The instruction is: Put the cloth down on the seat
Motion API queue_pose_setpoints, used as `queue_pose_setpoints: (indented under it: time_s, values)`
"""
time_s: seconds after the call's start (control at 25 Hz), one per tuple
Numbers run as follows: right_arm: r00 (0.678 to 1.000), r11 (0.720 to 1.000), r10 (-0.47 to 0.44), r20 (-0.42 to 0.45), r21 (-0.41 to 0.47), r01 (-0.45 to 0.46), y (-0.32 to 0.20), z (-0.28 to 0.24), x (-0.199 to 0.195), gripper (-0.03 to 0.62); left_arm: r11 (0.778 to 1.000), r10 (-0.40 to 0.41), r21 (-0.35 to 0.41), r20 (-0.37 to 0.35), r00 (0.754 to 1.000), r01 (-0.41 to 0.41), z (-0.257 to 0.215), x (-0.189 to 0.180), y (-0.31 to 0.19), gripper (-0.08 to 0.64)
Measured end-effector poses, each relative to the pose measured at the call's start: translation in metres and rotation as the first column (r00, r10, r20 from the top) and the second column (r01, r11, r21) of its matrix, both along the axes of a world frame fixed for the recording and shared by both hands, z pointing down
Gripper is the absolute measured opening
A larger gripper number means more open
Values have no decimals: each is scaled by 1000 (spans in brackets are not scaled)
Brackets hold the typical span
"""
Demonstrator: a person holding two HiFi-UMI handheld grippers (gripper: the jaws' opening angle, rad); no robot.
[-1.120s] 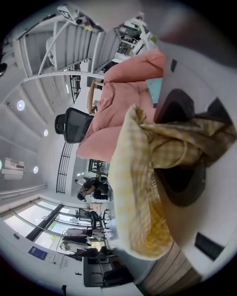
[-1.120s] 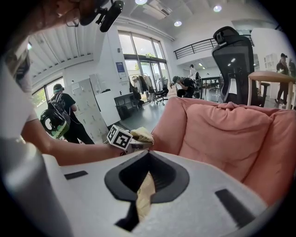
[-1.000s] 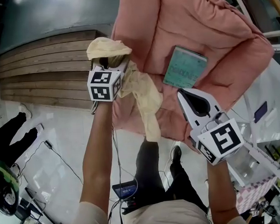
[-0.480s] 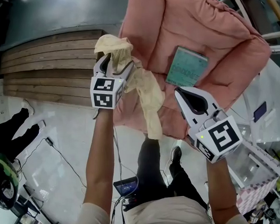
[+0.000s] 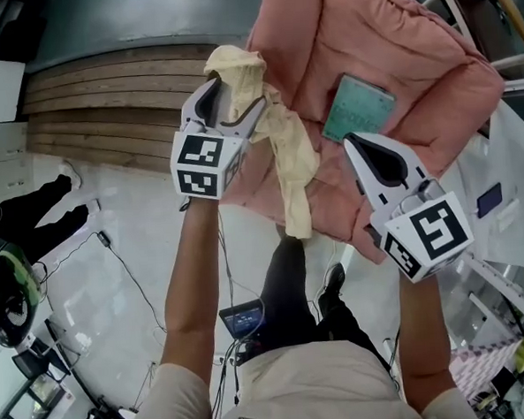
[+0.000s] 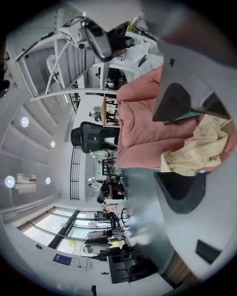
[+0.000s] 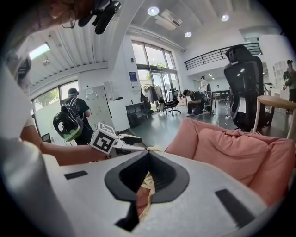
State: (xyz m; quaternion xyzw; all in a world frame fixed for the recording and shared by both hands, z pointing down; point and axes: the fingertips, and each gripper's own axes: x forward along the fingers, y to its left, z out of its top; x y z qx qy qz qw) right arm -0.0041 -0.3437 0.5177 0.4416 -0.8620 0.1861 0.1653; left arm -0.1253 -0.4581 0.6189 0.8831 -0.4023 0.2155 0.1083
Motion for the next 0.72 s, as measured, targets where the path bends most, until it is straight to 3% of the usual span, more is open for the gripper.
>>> queue_pose_setpoints:
  time_s: [0.2,0.48,0.72]
  values:
    - [999,998,-25,24,51,24,18,-40,3,-8,995,16,99,4,1000,-16,-76,6,32,283]
    - [998,991,-57,13,121,55,54,-96,22,-8,958,34,285,-21,999,-26,-192,19,92,68]
    - [996,983,-84,-2,165,84,94,-148,45,-8,944,55,328,-39,998,-40,-276,45,154,25]
